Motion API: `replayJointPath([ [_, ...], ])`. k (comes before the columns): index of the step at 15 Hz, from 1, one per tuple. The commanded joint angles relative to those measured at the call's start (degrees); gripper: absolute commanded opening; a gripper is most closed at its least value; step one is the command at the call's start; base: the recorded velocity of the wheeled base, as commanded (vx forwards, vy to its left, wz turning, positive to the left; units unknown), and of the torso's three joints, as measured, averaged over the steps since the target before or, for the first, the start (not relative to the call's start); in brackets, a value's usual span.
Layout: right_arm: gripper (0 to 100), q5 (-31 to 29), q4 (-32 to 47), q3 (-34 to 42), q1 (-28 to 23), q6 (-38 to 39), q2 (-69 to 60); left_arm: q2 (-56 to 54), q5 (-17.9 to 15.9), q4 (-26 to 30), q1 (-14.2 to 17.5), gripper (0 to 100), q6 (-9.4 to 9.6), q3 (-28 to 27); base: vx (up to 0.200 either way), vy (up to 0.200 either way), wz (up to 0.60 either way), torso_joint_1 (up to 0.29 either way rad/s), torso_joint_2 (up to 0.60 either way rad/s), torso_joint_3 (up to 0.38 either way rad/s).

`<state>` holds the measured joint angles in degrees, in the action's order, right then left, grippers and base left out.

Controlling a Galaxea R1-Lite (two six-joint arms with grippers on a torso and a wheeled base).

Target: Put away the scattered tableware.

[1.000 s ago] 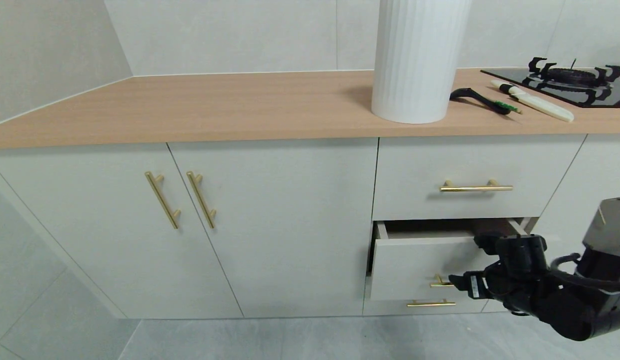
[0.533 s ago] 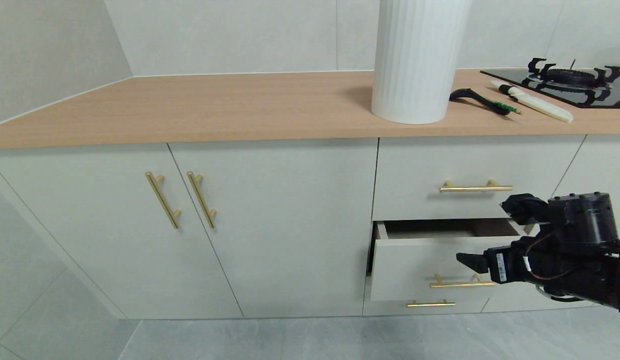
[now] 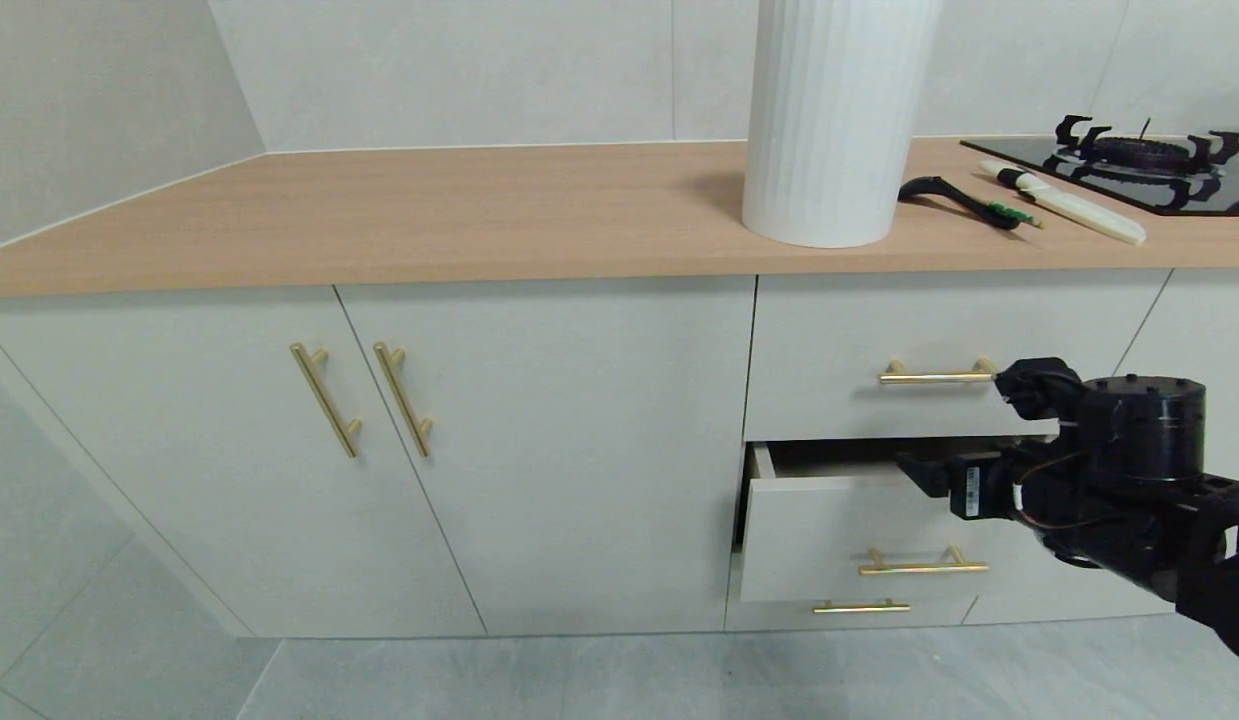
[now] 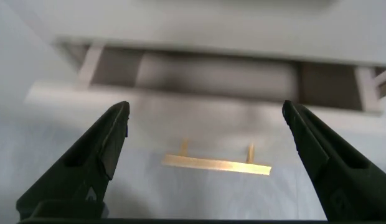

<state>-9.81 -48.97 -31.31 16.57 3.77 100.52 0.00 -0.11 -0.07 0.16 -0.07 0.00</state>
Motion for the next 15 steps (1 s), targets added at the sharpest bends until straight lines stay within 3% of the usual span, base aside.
replayJointPath([
  [1, 100, -0.56, -4.64, 0.46, 0.04, 0.28, 6.53, 0.09, 0.02, -0.01, 0.02, 100, -0.01, 0.0, 0.0, 0.0, 0.0, 0.0, 0.0, 0.0],
  [9, 100, -6.18, -22.05, -1.21, 0.57, 1.86, 19.89, 0.09, 0.02, -0.01, 0.02, 100, -0.01, 0.0, 0.0, 0.0, 0.0, 0.0, 0.0, 0.0],
  [15, 100, -6.53, -22.57, -2.44, 0.31, 1.86, 22.79, 0.09, 0.02, -0.01, 0.02, 100, -0.01, 0.0, 0.0, 0.0, 0.0, 0.0, 0.0, 0.0],
])
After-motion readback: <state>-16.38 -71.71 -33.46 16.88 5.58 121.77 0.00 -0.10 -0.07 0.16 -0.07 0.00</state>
